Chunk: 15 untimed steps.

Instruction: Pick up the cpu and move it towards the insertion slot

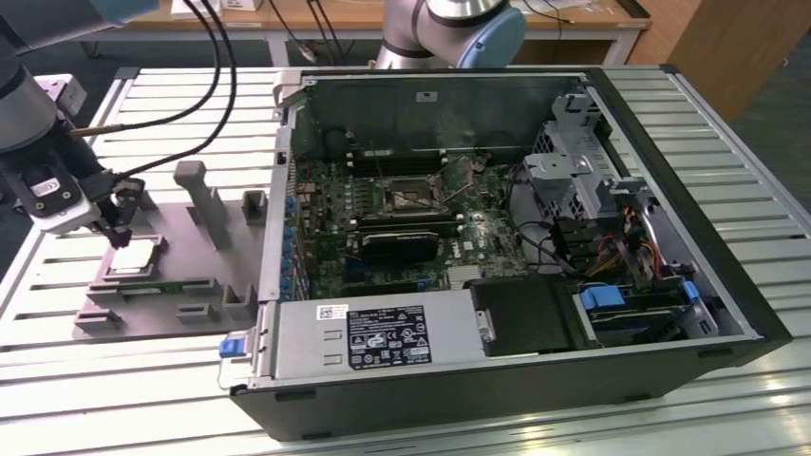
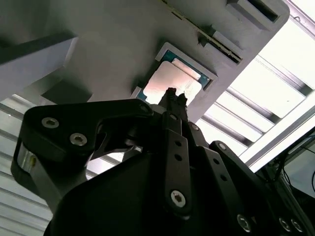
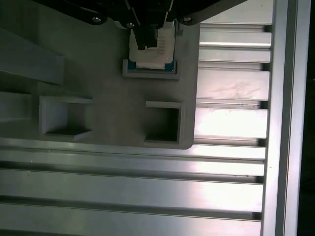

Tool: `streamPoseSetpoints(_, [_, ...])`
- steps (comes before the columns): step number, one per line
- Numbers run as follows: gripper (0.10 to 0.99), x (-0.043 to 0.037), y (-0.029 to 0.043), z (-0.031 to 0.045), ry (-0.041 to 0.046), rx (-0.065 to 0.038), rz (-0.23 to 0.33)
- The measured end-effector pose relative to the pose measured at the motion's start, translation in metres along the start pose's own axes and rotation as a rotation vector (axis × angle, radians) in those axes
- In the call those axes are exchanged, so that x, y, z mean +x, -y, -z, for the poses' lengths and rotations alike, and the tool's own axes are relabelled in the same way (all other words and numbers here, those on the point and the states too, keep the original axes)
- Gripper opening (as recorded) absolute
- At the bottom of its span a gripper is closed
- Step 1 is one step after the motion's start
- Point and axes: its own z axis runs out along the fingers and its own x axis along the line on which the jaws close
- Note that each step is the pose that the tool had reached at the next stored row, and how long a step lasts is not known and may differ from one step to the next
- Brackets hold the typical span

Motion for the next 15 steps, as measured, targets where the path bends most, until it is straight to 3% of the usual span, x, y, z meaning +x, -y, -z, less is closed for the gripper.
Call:
streamPoseSetpoints(12, [0.102,-0.0011,0.0045,-0.0216,0.0001,0.0,-0.002])
streamPoseSetpoints(15, [0.102,-0.0003,0.0045,-0.0233,0.0,0.0,-0.003])
